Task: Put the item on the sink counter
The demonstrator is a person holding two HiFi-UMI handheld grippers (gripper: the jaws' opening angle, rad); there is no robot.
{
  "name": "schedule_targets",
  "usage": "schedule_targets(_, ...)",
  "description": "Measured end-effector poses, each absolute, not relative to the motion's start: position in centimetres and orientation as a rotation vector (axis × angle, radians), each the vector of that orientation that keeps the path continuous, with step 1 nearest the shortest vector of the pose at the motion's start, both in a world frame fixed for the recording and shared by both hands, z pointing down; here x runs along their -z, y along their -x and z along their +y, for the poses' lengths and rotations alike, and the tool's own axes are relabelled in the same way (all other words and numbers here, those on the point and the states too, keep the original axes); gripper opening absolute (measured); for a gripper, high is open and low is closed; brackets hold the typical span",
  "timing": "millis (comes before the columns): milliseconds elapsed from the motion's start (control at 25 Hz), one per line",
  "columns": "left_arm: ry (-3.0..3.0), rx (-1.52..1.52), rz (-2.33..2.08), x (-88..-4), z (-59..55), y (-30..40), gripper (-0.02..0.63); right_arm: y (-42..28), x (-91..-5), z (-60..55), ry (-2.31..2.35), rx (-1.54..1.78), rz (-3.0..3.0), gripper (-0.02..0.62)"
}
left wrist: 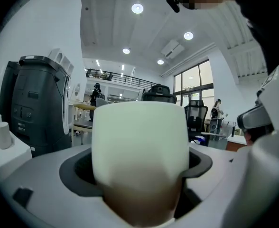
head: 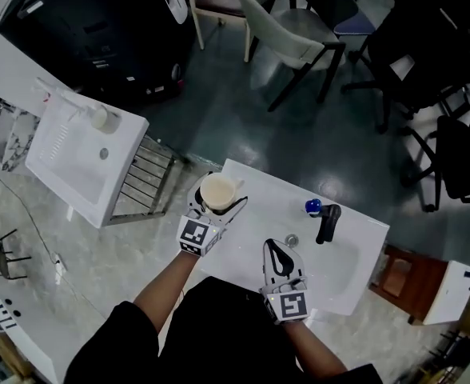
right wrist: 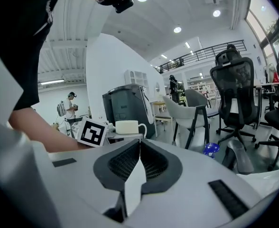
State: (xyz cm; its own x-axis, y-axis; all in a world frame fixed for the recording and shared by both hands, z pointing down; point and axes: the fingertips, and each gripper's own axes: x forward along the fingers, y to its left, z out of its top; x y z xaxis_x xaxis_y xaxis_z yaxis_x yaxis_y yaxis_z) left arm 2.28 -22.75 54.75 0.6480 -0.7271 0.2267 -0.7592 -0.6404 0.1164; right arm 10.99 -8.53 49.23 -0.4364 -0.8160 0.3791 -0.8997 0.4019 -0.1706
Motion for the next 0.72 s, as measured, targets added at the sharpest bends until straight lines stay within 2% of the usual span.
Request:
schedule_targets(280,-2.695,-0.430,-1.185,-61.5,-25.8,-4.2,0.460,-11.7,-51.4,-11.7,-1.505,-0.498,-2.454,0.032)
schedule_targets(720,-2.627,-0.499,-1.180,-66.5,-27.7,-4.5,0.460,-13.1,-54.5,-15.0,-1.470,-0.524,-2.450,0.032)
